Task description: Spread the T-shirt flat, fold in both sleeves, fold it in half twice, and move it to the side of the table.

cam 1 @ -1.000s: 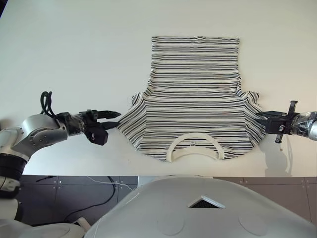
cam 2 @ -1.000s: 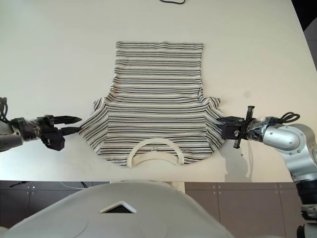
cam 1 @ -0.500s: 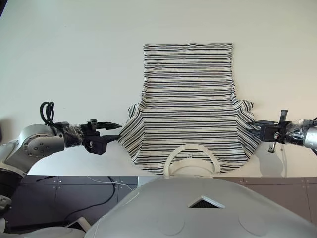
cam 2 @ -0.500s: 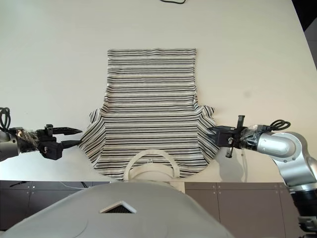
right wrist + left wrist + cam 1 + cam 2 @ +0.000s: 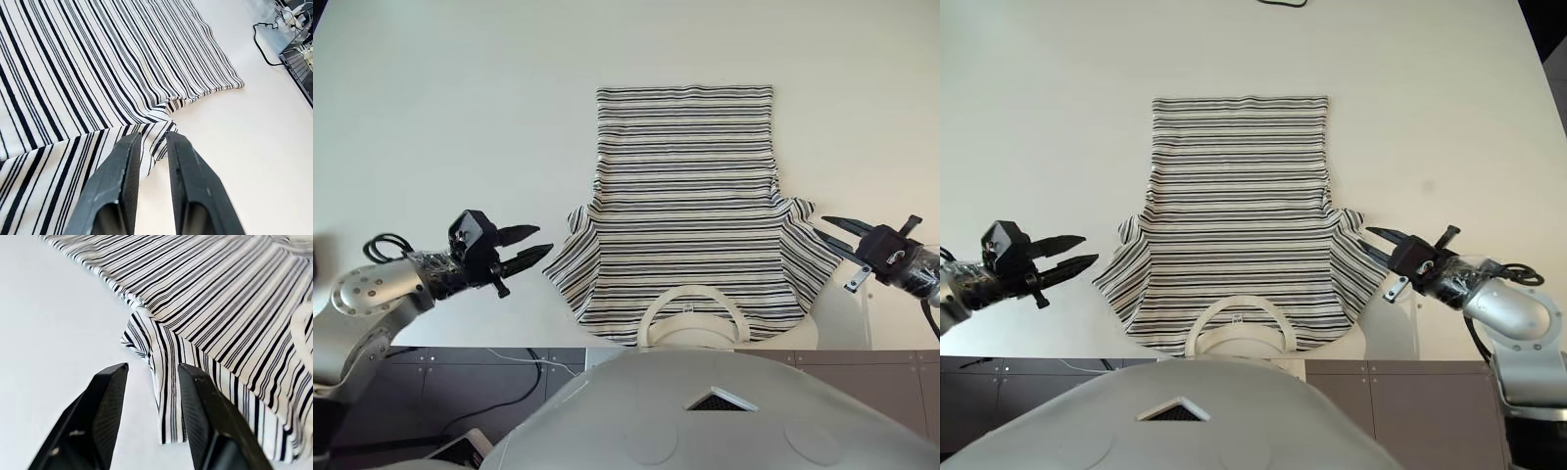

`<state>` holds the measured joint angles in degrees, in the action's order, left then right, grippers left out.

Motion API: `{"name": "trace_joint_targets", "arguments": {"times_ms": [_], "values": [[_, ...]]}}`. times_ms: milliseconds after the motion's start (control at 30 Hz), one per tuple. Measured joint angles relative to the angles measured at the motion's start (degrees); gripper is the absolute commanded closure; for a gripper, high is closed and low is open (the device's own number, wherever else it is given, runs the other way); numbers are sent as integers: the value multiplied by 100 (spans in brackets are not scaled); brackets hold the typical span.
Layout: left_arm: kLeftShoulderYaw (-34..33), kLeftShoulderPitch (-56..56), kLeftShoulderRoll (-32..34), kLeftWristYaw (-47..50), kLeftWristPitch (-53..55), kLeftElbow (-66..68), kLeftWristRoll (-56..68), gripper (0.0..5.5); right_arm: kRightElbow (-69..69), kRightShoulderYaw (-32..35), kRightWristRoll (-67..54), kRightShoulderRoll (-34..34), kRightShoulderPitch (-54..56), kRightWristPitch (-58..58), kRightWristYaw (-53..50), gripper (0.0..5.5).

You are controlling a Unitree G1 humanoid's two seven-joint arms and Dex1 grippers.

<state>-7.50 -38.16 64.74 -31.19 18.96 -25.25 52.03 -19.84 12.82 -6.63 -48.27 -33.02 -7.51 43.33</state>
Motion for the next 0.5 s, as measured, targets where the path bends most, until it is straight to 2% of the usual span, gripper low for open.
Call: {"name": "trace_joint_targets", "arguments": {"times_ms": [33, 133, 333, 500], "values": [[-251, -184, -121, 347, 516, -166, 362, 363, -33, 60, -2, 85, -100, 10, -59, 457], [-735, -598, -459, 814, 1114, -517, 493, 363, -19, 154, 6, 174, -112, 35, -112, 457], [-843, -829, -1269, 1561, 2206, -843, 801, 363, 384, 114, 161, 202, 534, 70, -127, 457], [-817, -605, -1892, 2039, 2686, -964, 1063, 363, 533, -84, 249, 314, 1090, 149, -283, 457]]}}
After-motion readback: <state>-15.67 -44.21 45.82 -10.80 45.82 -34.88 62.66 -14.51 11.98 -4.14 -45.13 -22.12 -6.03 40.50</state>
